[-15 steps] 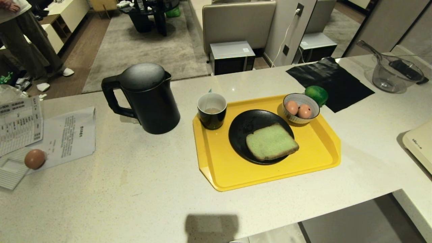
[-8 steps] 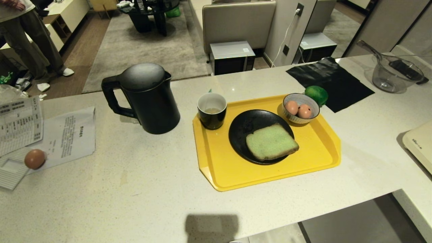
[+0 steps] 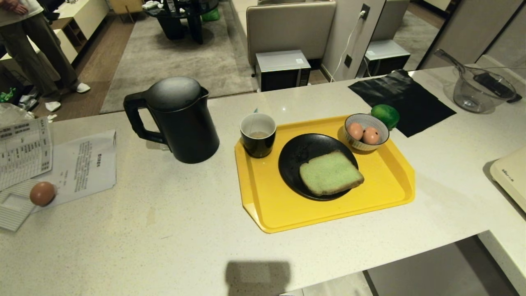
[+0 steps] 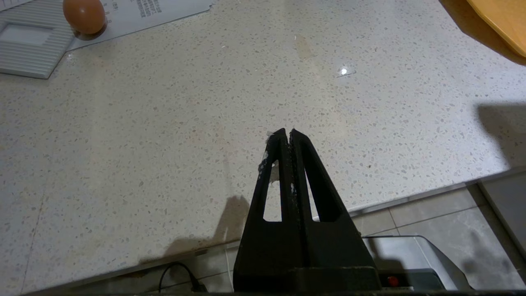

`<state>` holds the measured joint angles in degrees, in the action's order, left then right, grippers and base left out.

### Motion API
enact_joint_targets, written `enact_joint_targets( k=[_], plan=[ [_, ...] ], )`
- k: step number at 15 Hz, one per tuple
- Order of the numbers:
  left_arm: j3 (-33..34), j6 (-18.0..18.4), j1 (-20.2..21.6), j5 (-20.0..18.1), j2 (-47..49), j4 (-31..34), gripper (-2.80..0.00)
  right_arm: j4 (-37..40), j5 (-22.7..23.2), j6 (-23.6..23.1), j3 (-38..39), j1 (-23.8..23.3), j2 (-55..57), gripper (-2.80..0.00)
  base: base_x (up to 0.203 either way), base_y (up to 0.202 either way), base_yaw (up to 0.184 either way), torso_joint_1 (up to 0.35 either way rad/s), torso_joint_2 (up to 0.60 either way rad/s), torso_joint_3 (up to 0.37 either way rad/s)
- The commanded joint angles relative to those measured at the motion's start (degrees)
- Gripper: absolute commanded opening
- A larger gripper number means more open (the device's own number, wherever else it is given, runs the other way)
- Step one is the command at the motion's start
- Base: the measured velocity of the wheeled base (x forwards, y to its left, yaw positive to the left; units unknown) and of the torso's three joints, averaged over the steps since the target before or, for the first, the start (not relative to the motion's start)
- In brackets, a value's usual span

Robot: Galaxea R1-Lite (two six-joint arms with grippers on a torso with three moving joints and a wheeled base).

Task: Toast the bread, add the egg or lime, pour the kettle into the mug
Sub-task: Pick up the kettle

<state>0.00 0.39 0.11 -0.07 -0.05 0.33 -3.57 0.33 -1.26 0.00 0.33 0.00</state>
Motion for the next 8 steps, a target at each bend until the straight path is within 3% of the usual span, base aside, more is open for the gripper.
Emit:
enact_joint_targets(
  k=[1, 8],
  plan=[
    [0.0, 0.24, 0.06, -0.01, 0.04, 0.02, -2.8, -0.12, 0.02, -0.04, 1.48, 0.02, 0.09, -2.8, 0.0, 0.0, 0.0, 0.0, 0.0, 0.0],
    [-2.25, 0.47, 0.04, 0.12, 0.01, 0.51, -2.8, -0.12, 0.02, -0.01, 1.46, 0.02, 0.09, -2.8, 0.0, 0.0, 0.0, 0.0, 0.0, 0.0]
  ],
)
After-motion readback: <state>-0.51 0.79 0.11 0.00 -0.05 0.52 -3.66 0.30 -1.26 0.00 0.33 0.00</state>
